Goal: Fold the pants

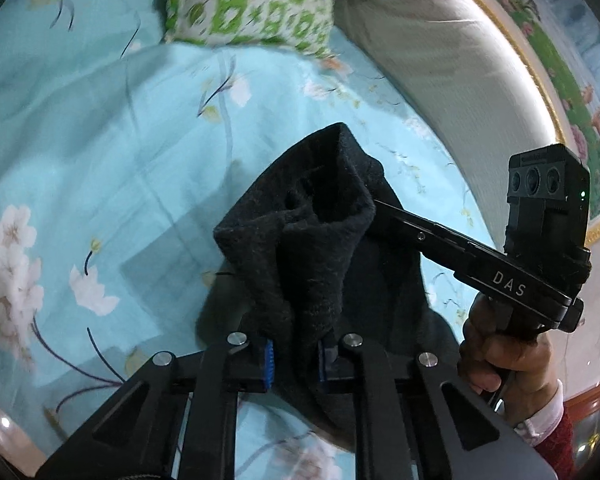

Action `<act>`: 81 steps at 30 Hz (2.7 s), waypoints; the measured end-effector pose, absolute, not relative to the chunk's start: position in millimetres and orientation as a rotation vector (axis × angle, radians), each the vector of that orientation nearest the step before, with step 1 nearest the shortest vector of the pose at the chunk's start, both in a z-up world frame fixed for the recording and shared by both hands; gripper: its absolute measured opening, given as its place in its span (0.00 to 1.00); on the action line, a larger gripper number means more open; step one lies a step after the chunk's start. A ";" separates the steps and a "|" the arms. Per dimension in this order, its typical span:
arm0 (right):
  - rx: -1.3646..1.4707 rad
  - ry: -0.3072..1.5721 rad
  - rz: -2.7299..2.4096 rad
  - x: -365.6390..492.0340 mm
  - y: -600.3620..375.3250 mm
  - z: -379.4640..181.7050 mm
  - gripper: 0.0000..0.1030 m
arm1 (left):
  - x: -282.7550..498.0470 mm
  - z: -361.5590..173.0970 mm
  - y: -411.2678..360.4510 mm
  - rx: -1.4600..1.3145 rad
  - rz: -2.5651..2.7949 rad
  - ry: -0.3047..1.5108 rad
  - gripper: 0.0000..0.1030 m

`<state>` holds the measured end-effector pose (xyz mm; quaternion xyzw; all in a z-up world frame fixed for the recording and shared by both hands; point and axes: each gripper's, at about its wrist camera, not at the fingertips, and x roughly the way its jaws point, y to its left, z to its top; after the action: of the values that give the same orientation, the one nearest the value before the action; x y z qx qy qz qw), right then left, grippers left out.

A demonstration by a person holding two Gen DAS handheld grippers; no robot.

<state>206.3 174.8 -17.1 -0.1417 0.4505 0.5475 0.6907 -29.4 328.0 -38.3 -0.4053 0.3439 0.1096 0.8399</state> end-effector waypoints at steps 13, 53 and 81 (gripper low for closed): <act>-0.077 0.796 1.247 179.5 75.1 65.7 0.17 | -17.8 59.7 236.3 -0.623 0.067 0.622 0.12; 0.437 0.667 0.899 134.5 -206.4 7.0 0.15 | 39.9 29.8 -26.4 -0.160 -0.326 0.789 0.13; 0.558 0.644 0.409 68.2 -283.5 8.7 0.65 | 32.6 3.1 -56.1 -0.183 -0.559 0.857 0.52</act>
<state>68.2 -283.5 8.7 0.2688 0.3102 0.1968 0.8904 32.6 -56.1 3.1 -0.0874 0.4095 -0.2670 0.8680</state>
